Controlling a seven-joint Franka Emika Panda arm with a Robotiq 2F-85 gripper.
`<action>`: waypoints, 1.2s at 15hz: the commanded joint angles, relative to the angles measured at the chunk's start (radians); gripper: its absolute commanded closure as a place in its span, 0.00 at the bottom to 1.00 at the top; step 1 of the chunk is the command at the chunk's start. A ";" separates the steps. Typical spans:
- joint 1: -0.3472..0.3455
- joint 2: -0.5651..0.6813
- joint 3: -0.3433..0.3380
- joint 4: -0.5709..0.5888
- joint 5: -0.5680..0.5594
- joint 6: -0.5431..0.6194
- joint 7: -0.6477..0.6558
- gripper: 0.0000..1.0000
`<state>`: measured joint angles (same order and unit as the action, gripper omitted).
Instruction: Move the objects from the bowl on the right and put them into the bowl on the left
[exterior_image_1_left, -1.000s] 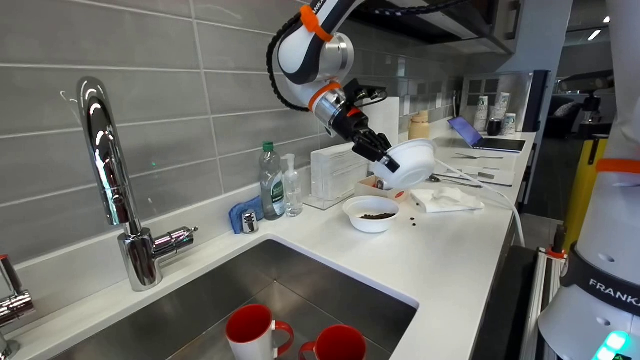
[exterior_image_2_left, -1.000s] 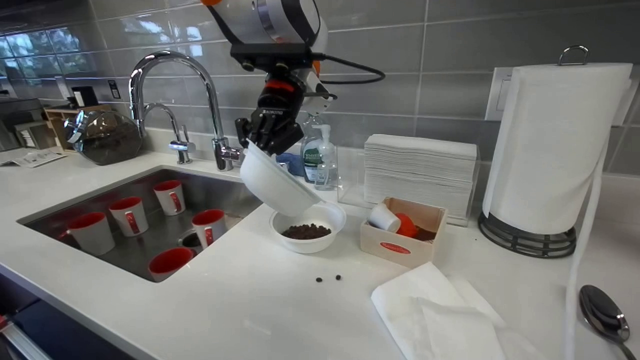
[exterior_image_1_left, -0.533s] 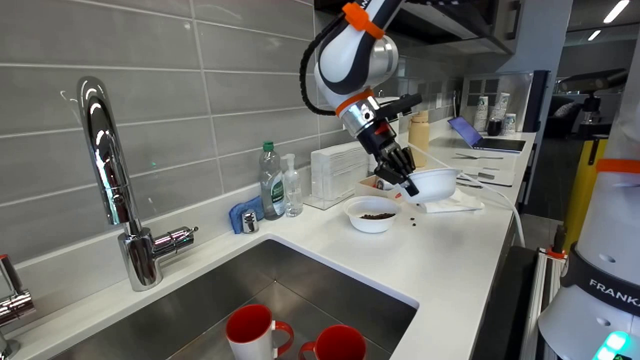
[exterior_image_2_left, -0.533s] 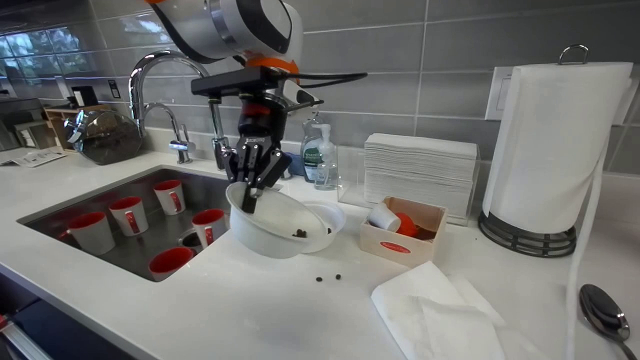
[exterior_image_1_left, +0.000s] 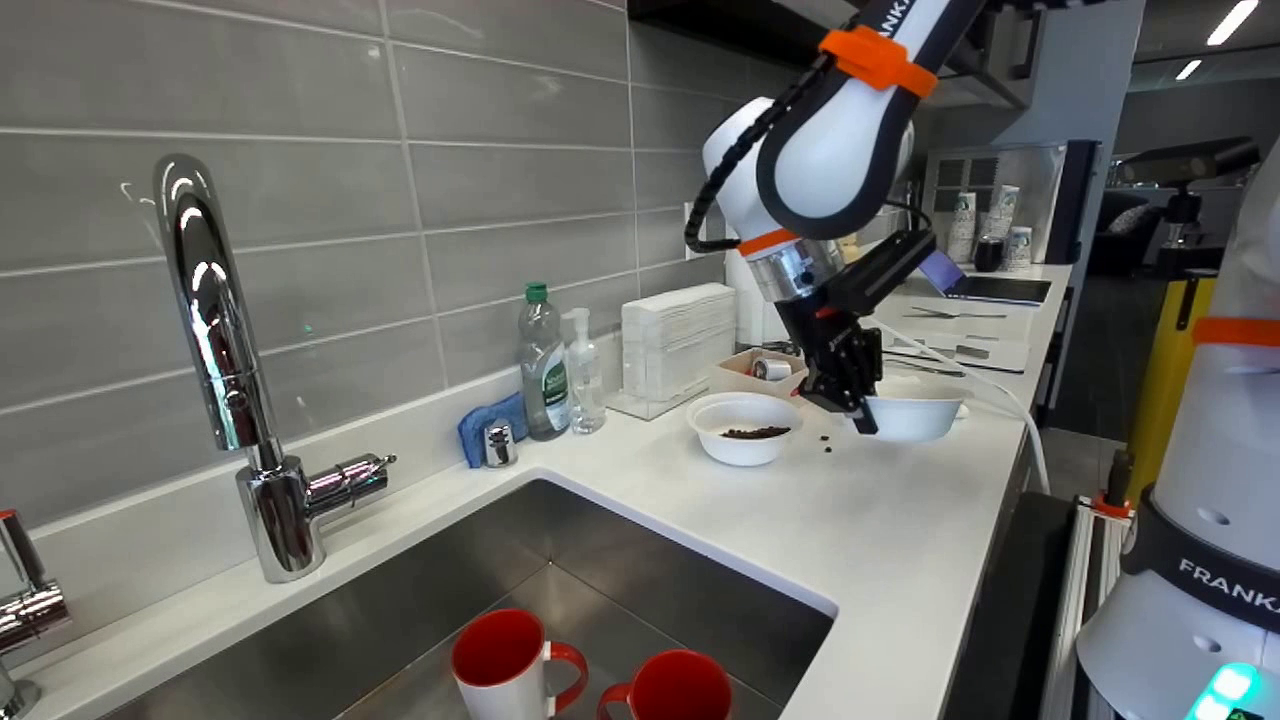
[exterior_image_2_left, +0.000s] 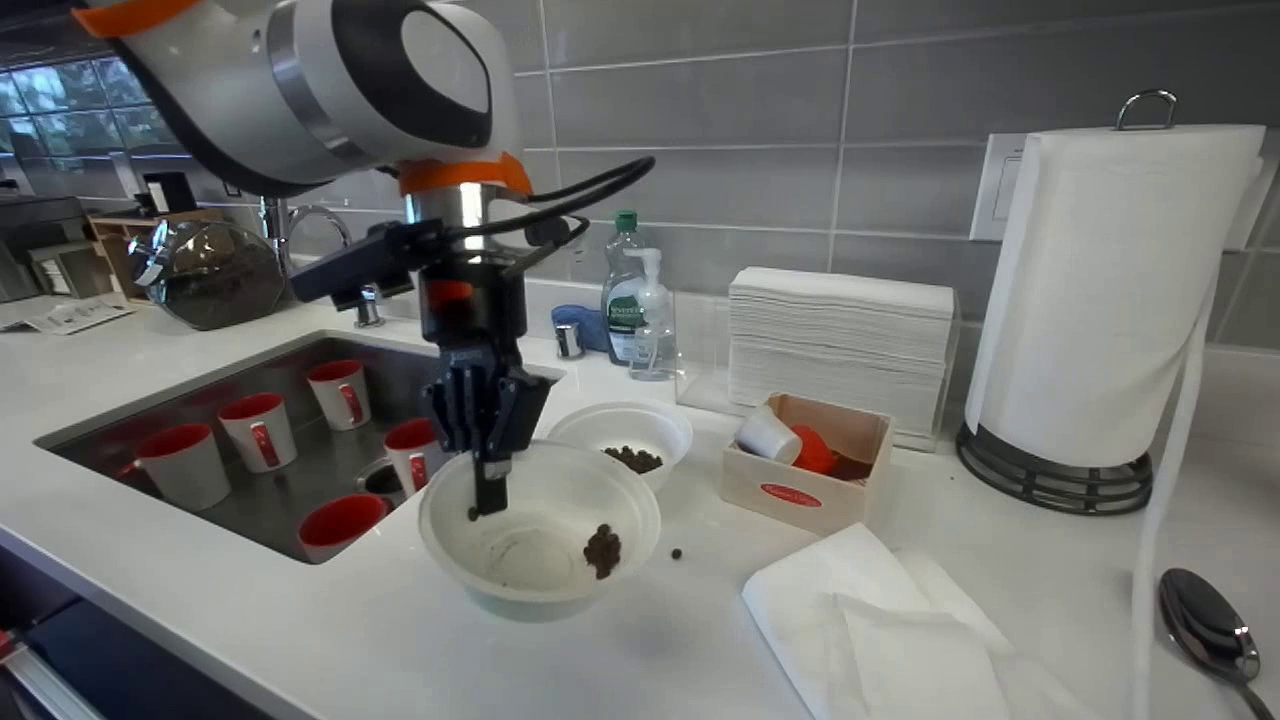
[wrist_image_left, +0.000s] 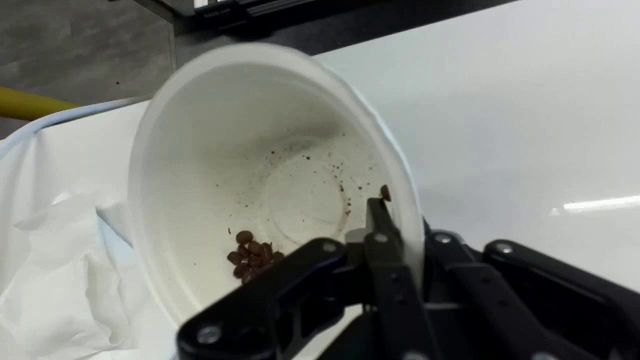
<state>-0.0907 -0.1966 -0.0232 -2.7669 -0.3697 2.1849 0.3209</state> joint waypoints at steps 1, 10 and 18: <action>-0.024 0.026 0.018 -0.016 -0.086 0.145 0.109 1.00; -0.051 0.102 0.017 -0.006 -0.272 0.286 0.308 0.83; -0.038 0.131 -0.009 -0.005 -0.303 0.276 0.356 0.17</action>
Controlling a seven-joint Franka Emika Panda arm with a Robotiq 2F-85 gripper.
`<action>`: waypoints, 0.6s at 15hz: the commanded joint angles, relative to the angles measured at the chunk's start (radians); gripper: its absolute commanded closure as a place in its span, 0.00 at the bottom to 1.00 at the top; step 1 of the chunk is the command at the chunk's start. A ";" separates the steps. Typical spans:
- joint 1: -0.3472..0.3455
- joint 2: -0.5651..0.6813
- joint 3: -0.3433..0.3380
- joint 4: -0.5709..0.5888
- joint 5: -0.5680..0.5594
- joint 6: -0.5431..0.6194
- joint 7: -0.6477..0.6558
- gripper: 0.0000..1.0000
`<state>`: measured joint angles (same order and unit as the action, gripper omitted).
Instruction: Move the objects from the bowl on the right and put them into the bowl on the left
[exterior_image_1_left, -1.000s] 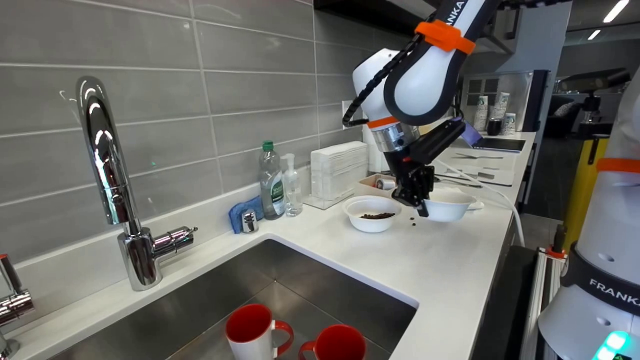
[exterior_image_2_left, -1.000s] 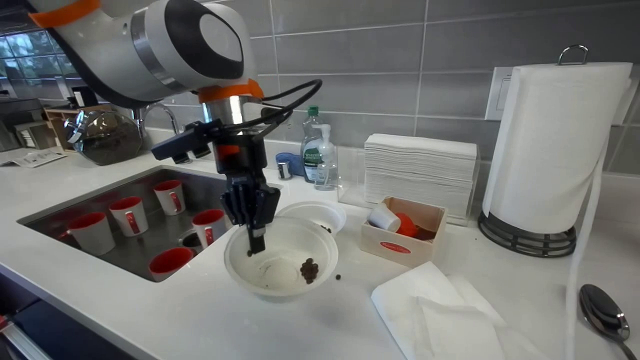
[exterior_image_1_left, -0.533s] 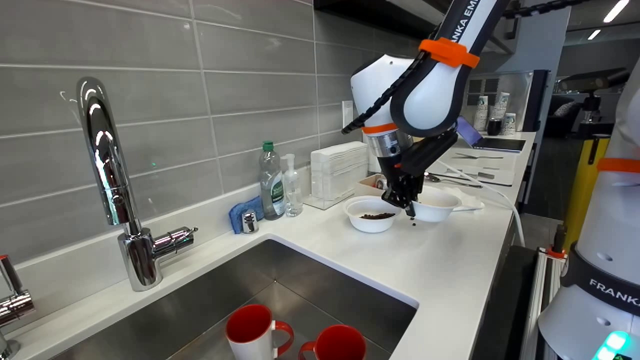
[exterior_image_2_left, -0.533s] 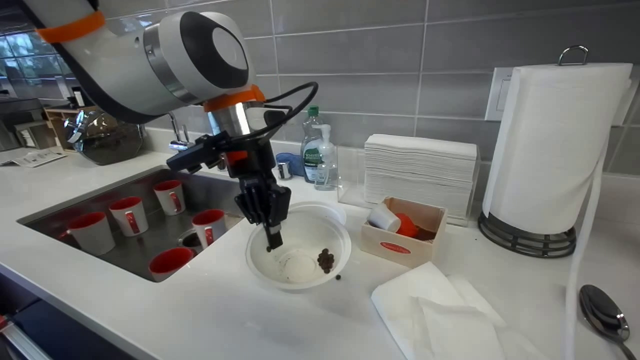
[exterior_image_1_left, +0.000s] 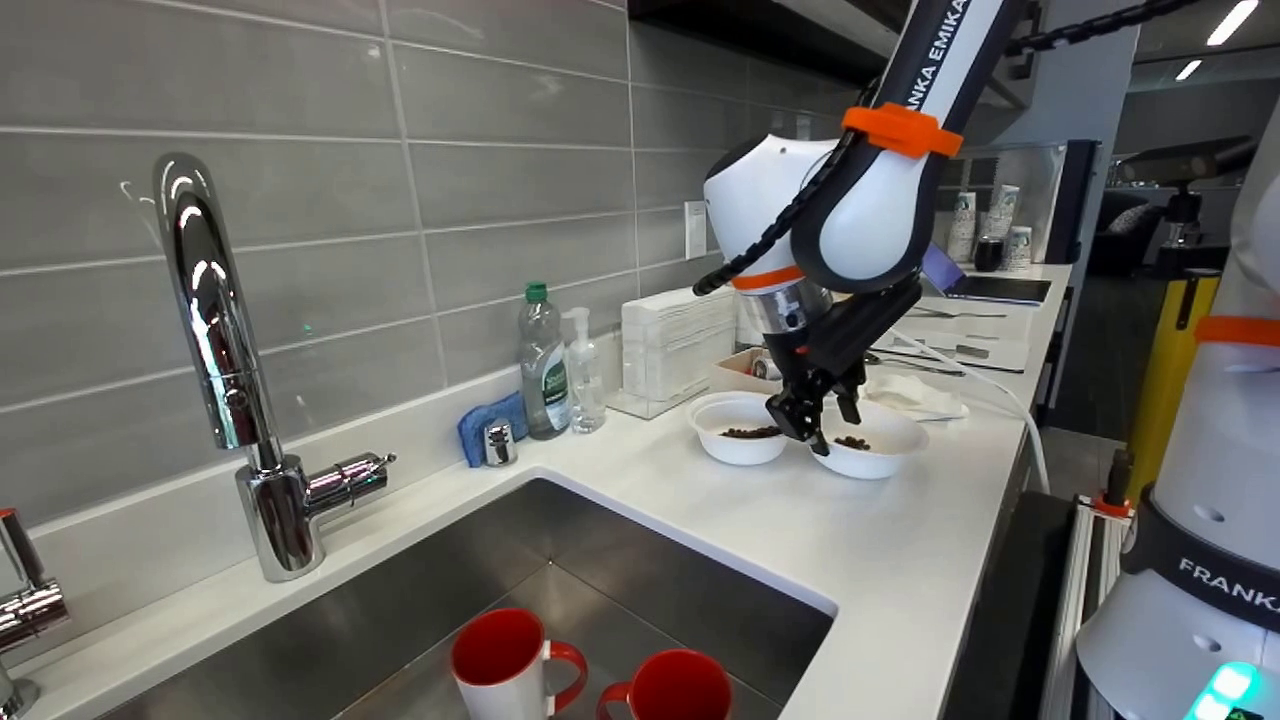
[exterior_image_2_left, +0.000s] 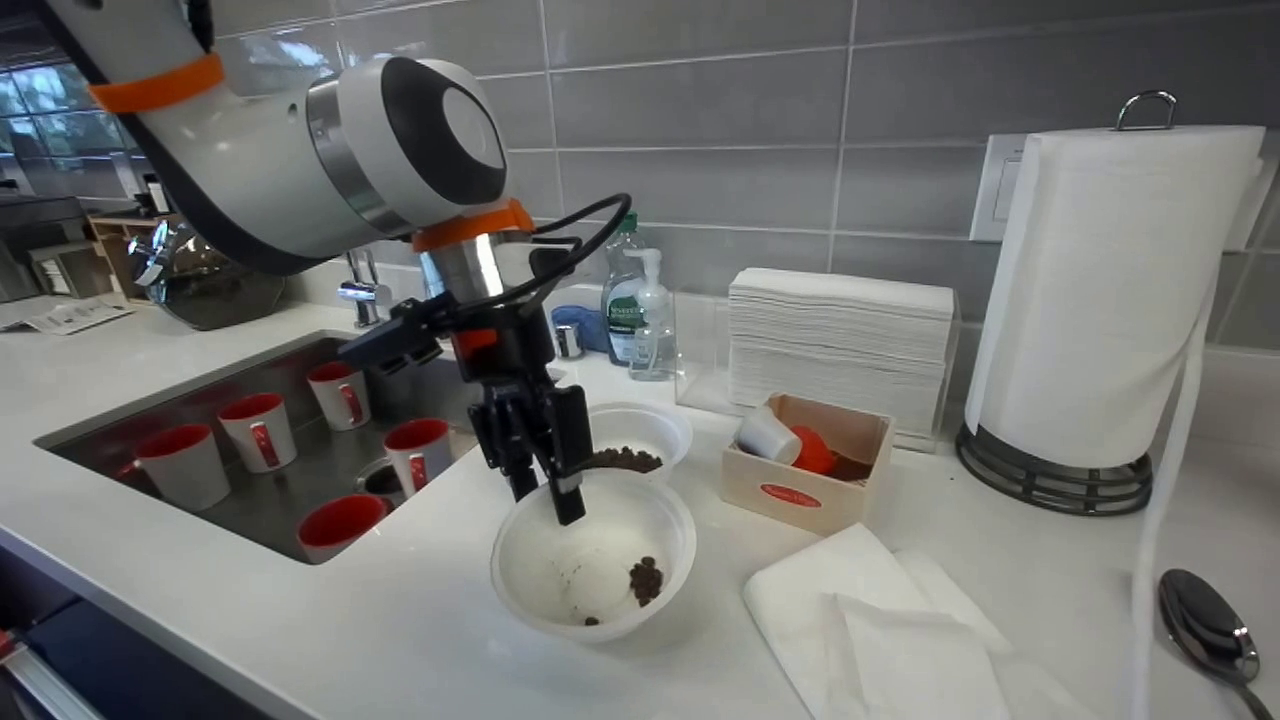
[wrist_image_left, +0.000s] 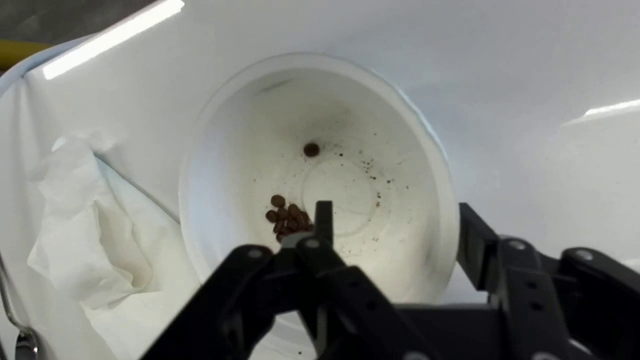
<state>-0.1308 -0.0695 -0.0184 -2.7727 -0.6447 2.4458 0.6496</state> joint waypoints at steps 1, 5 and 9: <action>0.004 -0.004 -0.016 0.001 -0.015 0.011 0.015 0.09; 0.011 -0.045 -0.017 0.008 0.030 -0.040 -0.029 0.00; 0.016 -0.077 -0.013 0.016 0.072 -0.047 -0.086 0.00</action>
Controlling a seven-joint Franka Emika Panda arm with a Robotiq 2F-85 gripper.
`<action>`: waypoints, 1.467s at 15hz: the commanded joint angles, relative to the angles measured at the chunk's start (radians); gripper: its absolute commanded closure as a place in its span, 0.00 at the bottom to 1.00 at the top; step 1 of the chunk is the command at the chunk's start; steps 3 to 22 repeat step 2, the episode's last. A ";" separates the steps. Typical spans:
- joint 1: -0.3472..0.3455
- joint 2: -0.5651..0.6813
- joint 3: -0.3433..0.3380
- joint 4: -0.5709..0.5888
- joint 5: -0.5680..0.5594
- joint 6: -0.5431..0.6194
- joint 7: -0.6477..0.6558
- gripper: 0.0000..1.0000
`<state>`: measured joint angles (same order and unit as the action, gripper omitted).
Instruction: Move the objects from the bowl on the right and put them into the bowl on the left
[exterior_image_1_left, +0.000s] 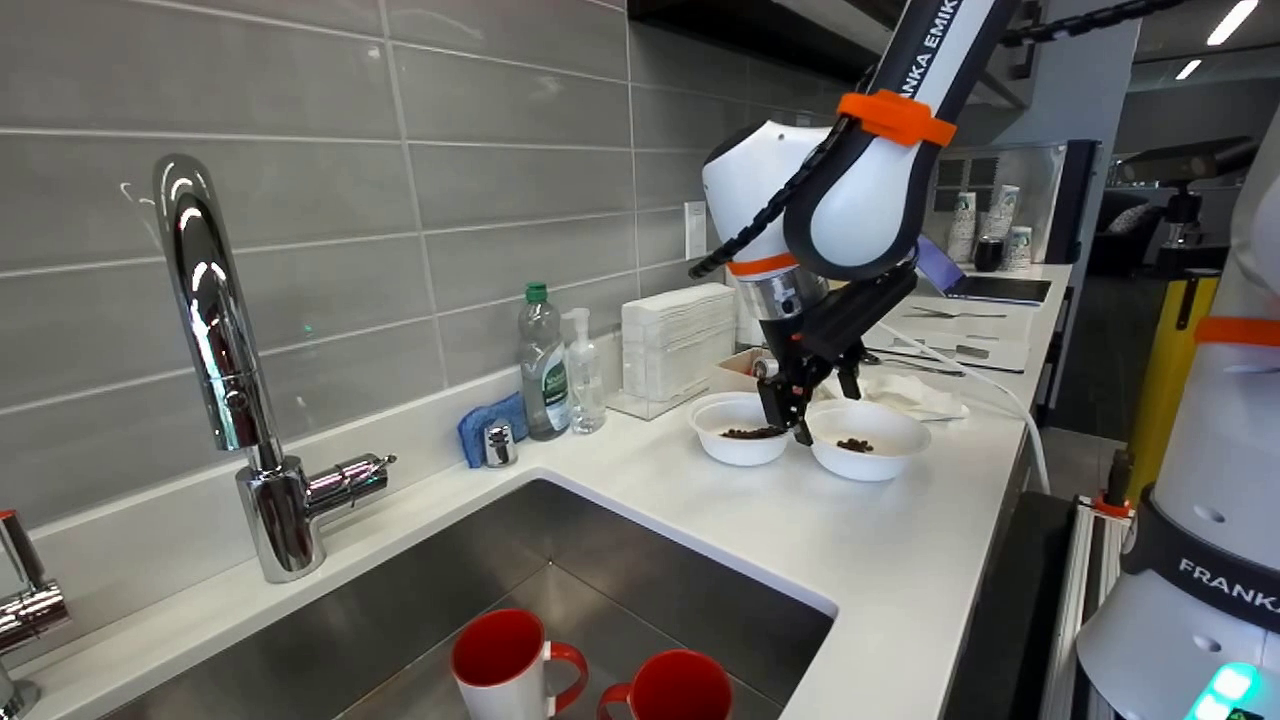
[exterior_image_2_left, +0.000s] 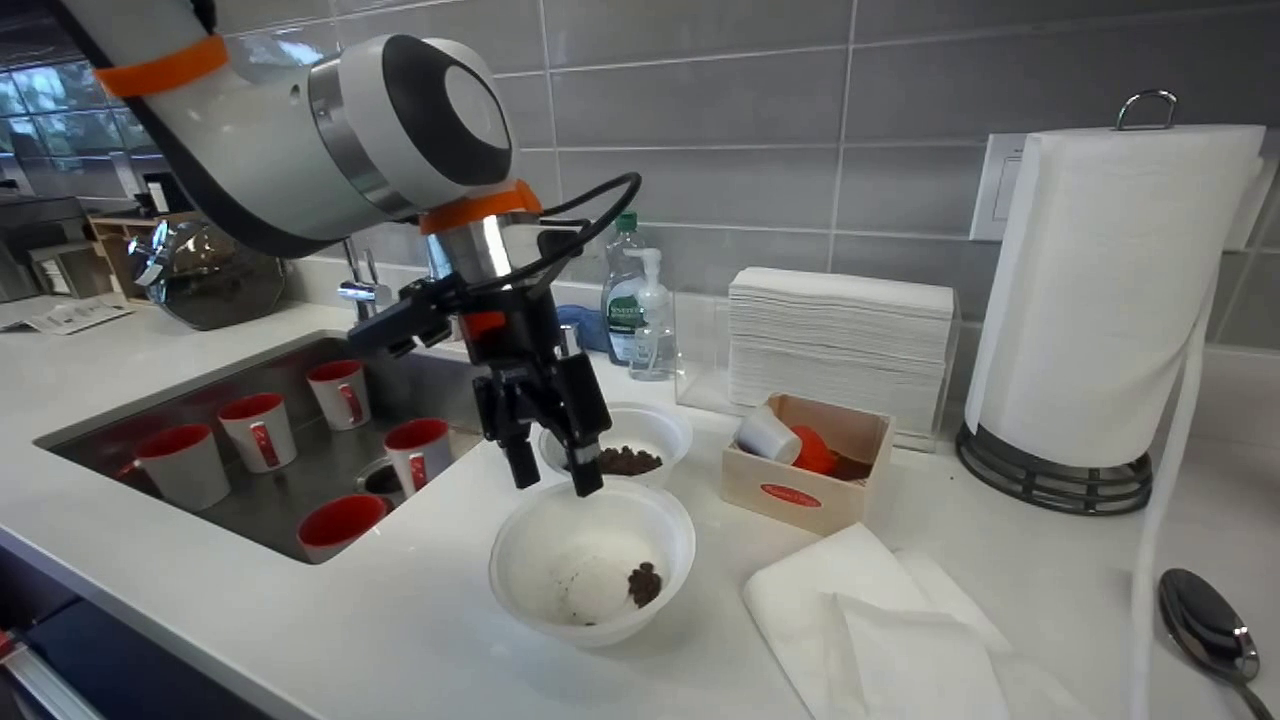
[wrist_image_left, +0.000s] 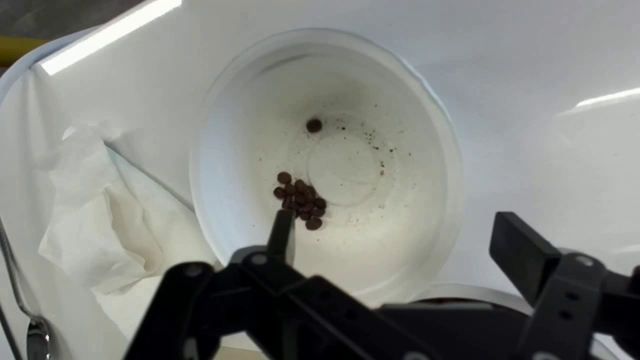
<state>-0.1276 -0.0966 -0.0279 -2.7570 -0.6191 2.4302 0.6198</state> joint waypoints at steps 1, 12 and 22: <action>0.014 -0.058 -0.001 0.002 0.054 -0.032 -0.066 0.00; 0.013 -0.065 0.000 0.003 0.061 -0.033 -0.073 0.00; 0.013 -0.065 0.000 0.003 0.061 -0.033 -0.073 0.00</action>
